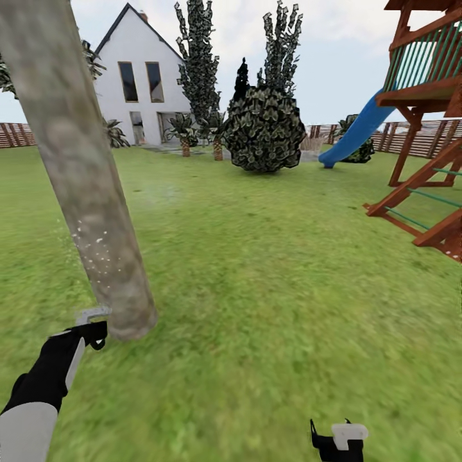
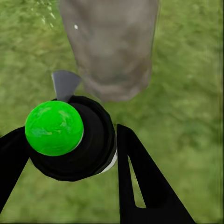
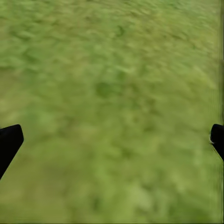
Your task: In the garden, pick up the pesticide atomizer on the floor and spray pesticide onto both trees until each tree trunk is fully covered.
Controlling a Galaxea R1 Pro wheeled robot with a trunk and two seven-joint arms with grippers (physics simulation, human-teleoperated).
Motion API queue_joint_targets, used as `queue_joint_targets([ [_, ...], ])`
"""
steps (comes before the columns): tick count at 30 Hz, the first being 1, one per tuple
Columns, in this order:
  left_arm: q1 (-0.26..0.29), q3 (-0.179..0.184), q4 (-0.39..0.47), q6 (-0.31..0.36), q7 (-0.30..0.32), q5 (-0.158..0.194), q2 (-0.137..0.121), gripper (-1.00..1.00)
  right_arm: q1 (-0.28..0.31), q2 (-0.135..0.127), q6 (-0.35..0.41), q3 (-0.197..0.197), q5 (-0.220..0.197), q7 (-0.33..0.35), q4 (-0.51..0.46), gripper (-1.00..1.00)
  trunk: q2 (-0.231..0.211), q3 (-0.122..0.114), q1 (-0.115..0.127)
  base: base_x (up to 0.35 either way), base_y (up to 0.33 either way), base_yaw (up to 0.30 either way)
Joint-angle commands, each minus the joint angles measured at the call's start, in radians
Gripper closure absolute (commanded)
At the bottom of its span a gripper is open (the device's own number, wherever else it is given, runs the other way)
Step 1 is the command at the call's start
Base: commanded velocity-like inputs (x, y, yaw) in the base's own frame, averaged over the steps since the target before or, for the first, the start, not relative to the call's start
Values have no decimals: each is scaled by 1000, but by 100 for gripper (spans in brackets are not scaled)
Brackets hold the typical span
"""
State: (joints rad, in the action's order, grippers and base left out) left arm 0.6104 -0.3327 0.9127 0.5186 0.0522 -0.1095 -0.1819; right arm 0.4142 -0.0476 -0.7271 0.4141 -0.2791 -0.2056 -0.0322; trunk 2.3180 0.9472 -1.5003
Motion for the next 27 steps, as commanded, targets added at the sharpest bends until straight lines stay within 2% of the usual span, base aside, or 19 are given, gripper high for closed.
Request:
queue_joint_targets([
  [1, 0, 42, 1, 38, 0, -5, -1, 100, 0, 0, 0, 0, 0, 0, 0, -100, 0, 0, 0, 0, -270, 0],
  [3, 0, 64, 9, 81, -1, -5, -1, 100, 0, 0, 0, 0, 0, 0, 0, -100, 0, 0, 0, 0, -270, 36],
  [9, 0, 57, 12, 92, -3, -4, -12, 100, 0, 2, 0, 0, 0, 0, 0, -100, 0, 0, 0, 0, -270, 242],
  [10, 0, 42, 12, 92, -3, -4, -14, 100, 0, 2, 0, 0, 1, 0, 0, -100, 0, 0, 0, 0, -270, 276],
  [11, 0, 9, 12, 91, -3, -4, -14, 100, 0, 2, 0, 0, 1, 0, 0, -100, 0, 0, 0, 0, -270, 277],
  [13, 0, -9, 12, 91, -3, -5, -14, 100, 0, 1, 0, 0, 0, 0, 0, -100, 0, 0, 0, 0, -270, 277],
  [20, 0, -15, 14, 87, -3, -5, -13, 100, 0, 2, 0, 0, 0, 0, 0, -100, 0, 0, 0, 0, -270, 221],
  [27, 0, -15, 14, 87, -3, -5, -8, 100, 0, 0, 0, 0, 0, -1, 0, -100, 0, 0, 0, 60, -270, 23],
])
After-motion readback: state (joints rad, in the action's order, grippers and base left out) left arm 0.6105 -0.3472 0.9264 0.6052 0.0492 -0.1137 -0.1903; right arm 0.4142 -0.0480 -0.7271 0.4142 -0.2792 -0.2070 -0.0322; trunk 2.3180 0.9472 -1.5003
